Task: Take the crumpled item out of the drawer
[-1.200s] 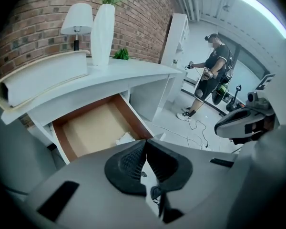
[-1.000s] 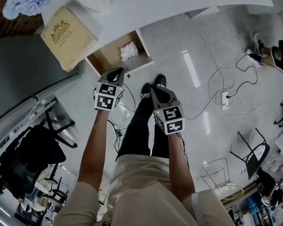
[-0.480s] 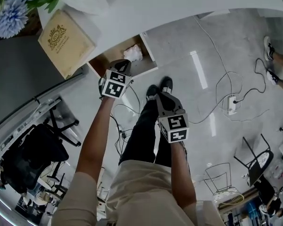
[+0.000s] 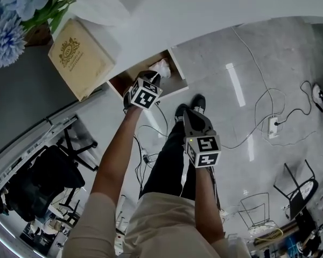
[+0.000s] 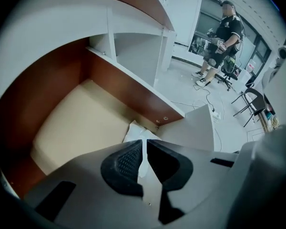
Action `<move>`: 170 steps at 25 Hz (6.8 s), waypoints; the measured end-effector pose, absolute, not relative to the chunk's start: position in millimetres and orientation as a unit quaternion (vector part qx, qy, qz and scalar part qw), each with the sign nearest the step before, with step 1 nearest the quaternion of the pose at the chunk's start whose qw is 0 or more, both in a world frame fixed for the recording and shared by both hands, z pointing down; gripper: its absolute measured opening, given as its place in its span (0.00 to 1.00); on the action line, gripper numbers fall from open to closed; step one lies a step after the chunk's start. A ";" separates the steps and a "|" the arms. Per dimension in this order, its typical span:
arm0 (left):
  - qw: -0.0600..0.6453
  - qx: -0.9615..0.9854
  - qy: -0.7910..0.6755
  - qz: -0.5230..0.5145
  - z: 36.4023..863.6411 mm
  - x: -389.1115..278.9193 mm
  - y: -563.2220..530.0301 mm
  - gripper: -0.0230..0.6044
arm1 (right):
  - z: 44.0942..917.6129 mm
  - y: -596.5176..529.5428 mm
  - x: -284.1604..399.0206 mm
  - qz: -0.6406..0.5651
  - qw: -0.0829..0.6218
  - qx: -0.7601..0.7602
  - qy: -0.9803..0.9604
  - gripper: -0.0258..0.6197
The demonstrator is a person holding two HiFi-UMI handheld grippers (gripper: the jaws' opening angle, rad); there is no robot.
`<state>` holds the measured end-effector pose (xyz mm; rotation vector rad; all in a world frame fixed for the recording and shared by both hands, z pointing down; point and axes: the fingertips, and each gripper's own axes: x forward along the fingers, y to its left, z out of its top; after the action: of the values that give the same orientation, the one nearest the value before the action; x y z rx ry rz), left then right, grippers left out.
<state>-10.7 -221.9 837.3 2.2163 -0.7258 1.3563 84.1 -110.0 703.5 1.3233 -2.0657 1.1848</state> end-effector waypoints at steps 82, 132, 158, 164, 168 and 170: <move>0.209 0.857 -0.342 0.325 567.1 5.7 -110.3 0.06 | 530.5 -70.8 88.0 0.320 0.187 0.512 -0.775 0.08; 0.255 0.841 -0.423 0.221 511.5 -84.2 -52.6 0.06 | 485.8 -52.3 -5.1 0.297 0.154 0.378 -0.863 0.08; 0.251 0.835 -0.426 0.241 522.0 -79.1 -52.0 0.06 | 497.1 -33.4 5.4 0.308 0.190 0.346 -0.866 0.08; 0.250 0.837 -0.426 0.236 520.1 -78.0 -57.3 0.06 | 496.8 -38.5 6.3 0.310 0.190 0.345 -0.866 0.08; 0.252 0.838 -0.424 0.233 519.7 -75.5 -56.7 0.06 | 497.6 -40.3 8.8 0.308 0.193 0.348 -0.864 0.08; 0.253 0.840 -0.421 0.229 518.9 -74.8 -56.2 0.06 | 498.5 -41.6 10.3 0.308 0.192 0.351 -0.863 0.08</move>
<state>-74.8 -56.2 518.9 2.2837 -1.1456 0.6225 10.3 -41.6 498.5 0.9846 -2.4231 0.8633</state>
